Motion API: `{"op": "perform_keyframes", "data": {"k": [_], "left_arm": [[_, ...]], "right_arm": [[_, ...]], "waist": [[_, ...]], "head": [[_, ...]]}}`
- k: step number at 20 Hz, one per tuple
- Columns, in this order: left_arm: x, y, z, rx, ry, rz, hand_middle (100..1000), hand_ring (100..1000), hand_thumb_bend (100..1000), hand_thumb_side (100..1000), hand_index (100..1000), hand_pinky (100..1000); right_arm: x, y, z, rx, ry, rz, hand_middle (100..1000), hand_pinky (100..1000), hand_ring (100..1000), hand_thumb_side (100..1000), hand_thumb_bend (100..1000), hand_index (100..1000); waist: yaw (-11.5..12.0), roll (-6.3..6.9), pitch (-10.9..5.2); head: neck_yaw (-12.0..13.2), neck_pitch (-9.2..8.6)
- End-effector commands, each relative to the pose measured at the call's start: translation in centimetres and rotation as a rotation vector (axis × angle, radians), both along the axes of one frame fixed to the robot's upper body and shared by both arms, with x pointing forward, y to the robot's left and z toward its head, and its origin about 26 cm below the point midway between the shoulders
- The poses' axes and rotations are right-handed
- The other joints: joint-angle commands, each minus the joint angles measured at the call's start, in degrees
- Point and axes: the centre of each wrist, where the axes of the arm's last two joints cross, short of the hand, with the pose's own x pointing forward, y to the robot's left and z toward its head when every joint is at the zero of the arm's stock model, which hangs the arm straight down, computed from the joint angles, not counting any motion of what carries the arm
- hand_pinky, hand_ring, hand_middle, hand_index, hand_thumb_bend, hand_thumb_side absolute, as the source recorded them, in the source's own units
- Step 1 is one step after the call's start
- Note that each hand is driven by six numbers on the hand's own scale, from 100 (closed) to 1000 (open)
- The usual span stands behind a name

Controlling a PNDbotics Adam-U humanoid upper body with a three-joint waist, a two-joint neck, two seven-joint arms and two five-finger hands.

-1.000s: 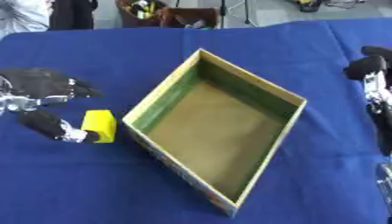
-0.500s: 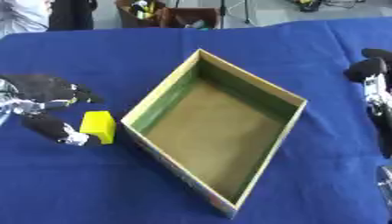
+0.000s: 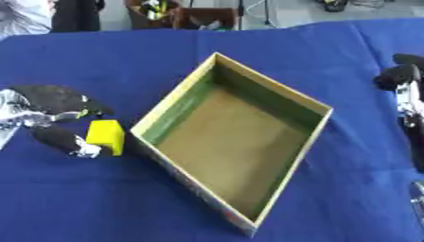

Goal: Pick up objects on the table and place them in the box.

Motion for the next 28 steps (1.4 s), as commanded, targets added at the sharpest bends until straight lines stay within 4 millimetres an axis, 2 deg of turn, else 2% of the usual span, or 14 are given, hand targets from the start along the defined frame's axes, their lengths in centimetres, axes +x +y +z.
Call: {"op": "perform_keyframes", "data": {"k": [1, 6, 11, 12, 17, 18, 22, 24, 28], "left_arm": [[0.04, 0.49, 1.24, 0.091, 0.033, -0.053, 763, 753, 582, 1000, 999, 633], [0.30, 0.69, 0.87, 0.115, 0.042, -0.034, 743, 728, 568, 1000, 976, 604], [0.35, 0.66, 0.74, 0.114, 0.033, -0.053, 651, 633, 466, 1000, 918, 535], [0.33, 0.62, 0.77, 0.108, 0.027, -0.059, 611, 598, 392, 981, 890, 495], [0.37, 0.58, 0.61, 0.082, 0.015, -0.068, 568, 533, 292, 877, 851, 413], [0.37, 0.58, 0.61, 0.078, 0.013, -0.068, 544, 512, 217, 825, 831, 385], [0.36, 0.49, 0.72, 0.032, -0.014, -0.078, 485, 465, 101, 730, 759, 311], [0.30, 0.49, 0.87, 0.006, -0.041, -0.082, 456, 433, 100, 631, 688, 262], [0.21, 0.67, 1.34, -0.046, -0.108, -0.075, 421, 395, 100, 536, 627, 205]], "right_arm": [[-0.07, 0.13, 0.51, -0.009, -0.021, 0.002, 569, 699, 636, 583, 100, 749], [-0.06, 0.14, 0.52, -0.007, -0.023, 0.001, 570, 699, 636, 584, 100, 749], [-0.07, 0.15, 0.48, -0.006, -0.020, 0.000, 569, 700, 637, 587, 100, 749], [-0.07, 0.15, 0.48, -0.006, -0.019, -0.001, 569, 700, 637, 587, 100, 749], [-0.06, 0.16, 0.50, -0.006, -0.021, 0.000, 569, 700, 637, 588, 100, 749], [-0.06, 0.17, 0.49, -0.005, -0.021, 0.001, 569, 700, 637, 588, 100, 749], [-0.07, 0.18, 0.48, -0.005, -0.019, 0.002, 569, 701, 637, 588, 100, 750], [-0.07, 0.18, 0.46, -0.006, -0.017, 0.002, 570, 701, 637, 586, 100, 750], [-0.09, 0.16, 0.42, -0.006, -0.015, 0.002, 570, 701, 637, 584, 100, 750]], "waist": [[0.0, -0.03, -1.02], [-0.2, -0.05, -0.88], [-0.1, -0.04, -0.79], [-0.1, -0.04, -0.79], [-0.1, -0.08, -0.84], [-0.1, -0.08, -0.85], [0.0, -0.11, -0.95], [0.0, -0.13, -1.01], [0.1, -0.14, -1.20]], "head": [[0.4, -0.82], [0.5, -0.86], [0.4, -0.84], [0.4, -0.85], [0.4, -0.87], [0.4, -0.88], [0.4, -0.95], [0.4, -0.95], [0.3, -0.87]]}}
